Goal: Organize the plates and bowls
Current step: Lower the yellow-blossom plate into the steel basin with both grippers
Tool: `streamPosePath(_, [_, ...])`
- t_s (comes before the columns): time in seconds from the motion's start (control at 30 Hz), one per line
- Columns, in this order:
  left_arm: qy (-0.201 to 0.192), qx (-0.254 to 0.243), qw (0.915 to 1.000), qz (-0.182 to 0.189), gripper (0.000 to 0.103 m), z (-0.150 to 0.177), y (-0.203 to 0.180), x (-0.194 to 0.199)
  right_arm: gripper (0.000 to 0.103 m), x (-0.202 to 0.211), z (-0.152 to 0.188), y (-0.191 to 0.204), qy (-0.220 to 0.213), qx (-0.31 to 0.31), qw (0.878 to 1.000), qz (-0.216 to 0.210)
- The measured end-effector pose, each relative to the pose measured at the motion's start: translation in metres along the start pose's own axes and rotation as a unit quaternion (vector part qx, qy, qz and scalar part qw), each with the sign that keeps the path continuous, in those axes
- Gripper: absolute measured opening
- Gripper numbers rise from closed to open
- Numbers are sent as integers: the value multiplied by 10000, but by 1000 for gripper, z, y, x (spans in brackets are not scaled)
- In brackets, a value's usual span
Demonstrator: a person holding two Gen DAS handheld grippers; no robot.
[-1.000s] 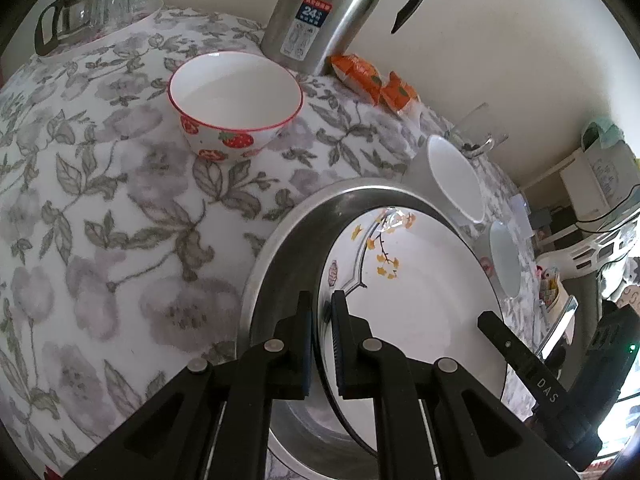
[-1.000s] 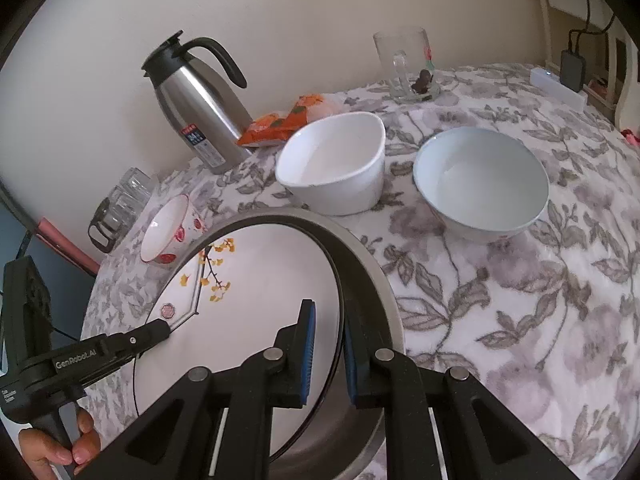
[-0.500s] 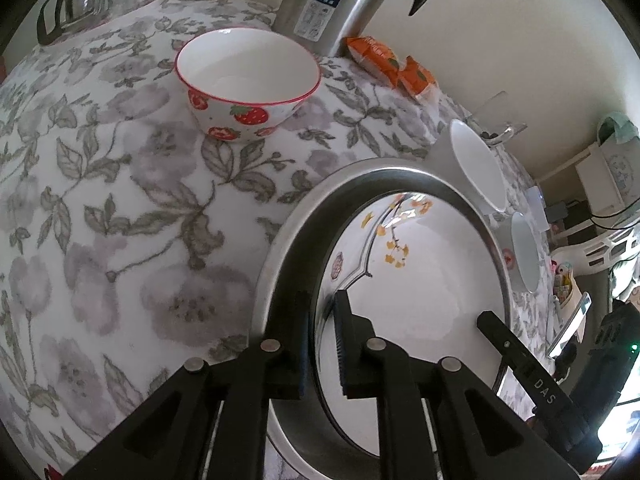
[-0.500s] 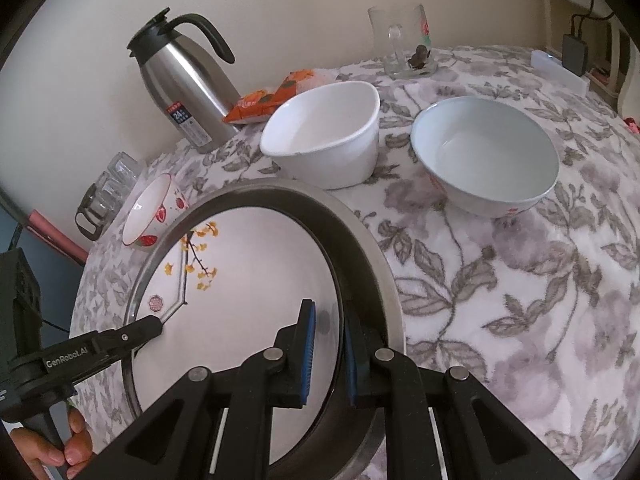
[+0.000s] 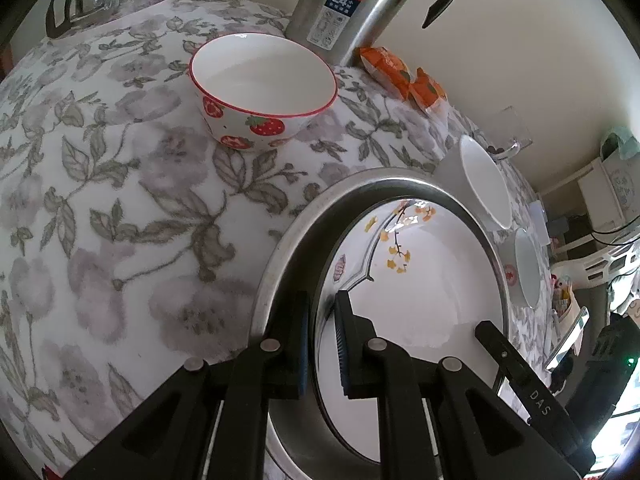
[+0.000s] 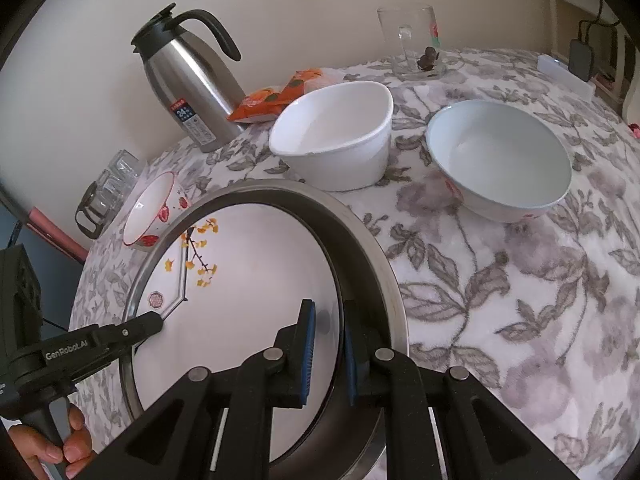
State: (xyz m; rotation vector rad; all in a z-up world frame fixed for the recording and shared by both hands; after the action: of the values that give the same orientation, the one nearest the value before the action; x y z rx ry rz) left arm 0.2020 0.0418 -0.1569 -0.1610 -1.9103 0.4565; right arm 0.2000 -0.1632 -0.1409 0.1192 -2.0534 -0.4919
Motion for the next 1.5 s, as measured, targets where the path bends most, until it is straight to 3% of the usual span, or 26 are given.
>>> streamPosePath(0.23, [68,-225,9996,-129,12,3,-8,-1,14,-1,1,-4,68,-49,10000,17])
streamPosePath(0.53, [231,-192,9995,-39,12,8,-11,-3,14,4,5,-10,84,-68,9999,72])
streamPosePath(1.17, [190,-505,9984,-146,12,10,-24,5,14,23,2,-10,-67,109,9998,160])
streamPosePath(1.5, [338,-433,9982,-226,13,14,-15,-2,14,15,10,-10,87,202,9995,208])
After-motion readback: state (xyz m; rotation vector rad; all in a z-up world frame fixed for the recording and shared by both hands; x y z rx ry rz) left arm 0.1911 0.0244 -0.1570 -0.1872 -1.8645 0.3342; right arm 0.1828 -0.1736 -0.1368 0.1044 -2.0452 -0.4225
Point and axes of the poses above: each gripper's, at about its wrist camera, not at the fingertips, and x roughly against the way its jaws point, y to its left, z to its underside, the point moved 10 cm from there along -x, roughly the way its jaws point, and after that the axes turned 4 degrees about -x, right-handed, at the moved point
